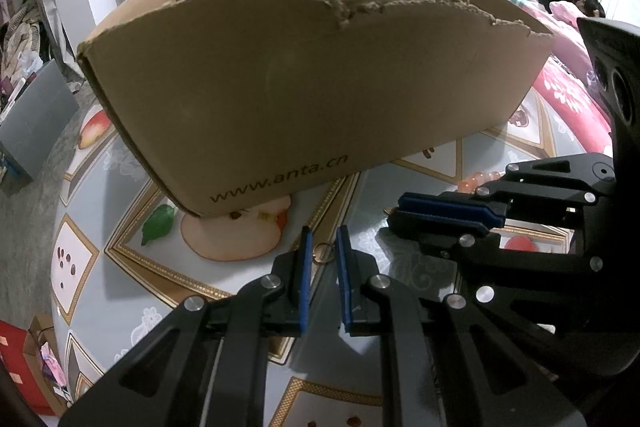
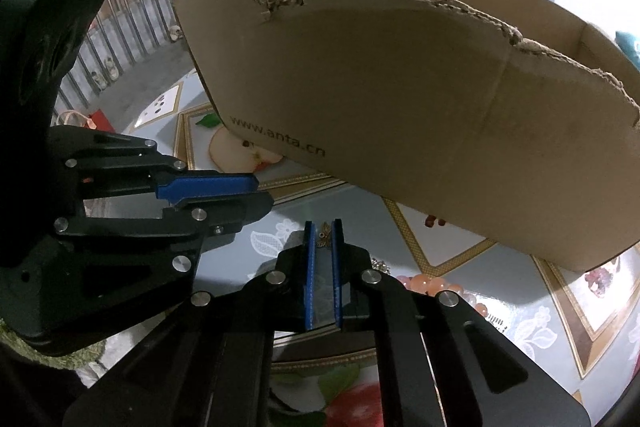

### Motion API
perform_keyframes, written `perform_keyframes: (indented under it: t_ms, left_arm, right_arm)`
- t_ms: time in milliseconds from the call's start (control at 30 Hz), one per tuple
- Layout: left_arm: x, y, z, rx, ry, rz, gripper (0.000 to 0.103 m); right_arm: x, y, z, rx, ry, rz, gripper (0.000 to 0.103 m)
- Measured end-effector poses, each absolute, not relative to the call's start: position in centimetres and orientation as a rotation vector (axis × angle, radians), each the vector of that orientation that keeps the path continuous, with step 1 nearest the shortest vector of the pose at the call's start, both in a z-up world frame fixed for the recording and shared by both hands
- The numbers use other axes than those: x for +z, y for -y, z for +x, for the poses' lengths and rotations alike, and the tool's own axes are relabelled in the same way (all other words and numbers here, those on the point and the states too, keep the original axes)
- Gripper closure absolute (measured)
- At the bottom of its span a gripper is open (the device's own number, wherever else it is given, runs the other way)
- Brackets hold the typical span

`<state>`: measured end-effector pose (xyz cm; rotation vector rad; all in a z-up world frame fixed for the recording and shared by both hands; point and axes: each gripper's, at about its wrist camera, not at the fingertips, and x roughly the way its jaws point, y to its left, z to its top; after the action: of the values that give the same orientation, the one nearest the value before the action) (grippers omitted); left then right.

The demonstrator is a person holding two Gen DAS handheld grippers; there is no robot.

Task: Organize jewelry
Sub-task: 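Grasp a small gold charm with the right gripper while the left gripper holds the ring, then carry both charms over the box and open both grippers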

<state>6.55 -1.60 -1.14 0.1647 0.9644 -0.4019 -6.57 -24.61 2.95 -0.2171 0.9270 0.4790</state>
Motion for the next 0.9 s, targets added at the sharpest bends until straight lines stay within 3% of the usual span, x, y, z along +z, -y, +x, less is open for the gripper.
perform_keyframes:
  t_ms: [533, 900]
  left_arm:
    - [0.0, 1.4, 5.5, -0.414, -0.934, 0.168, 0.092]
    - [7.5, 1.6, 3.4, -0.557, -0.785, 0.090, 0.092]
  right_arm:
    - [5.6, 27.1, -8.0, 0.493, -0.859, -0.180, 0.097]
    - [11.1, 29.7, -10.0, 0.564, -0.706, -0.083, 0.097]
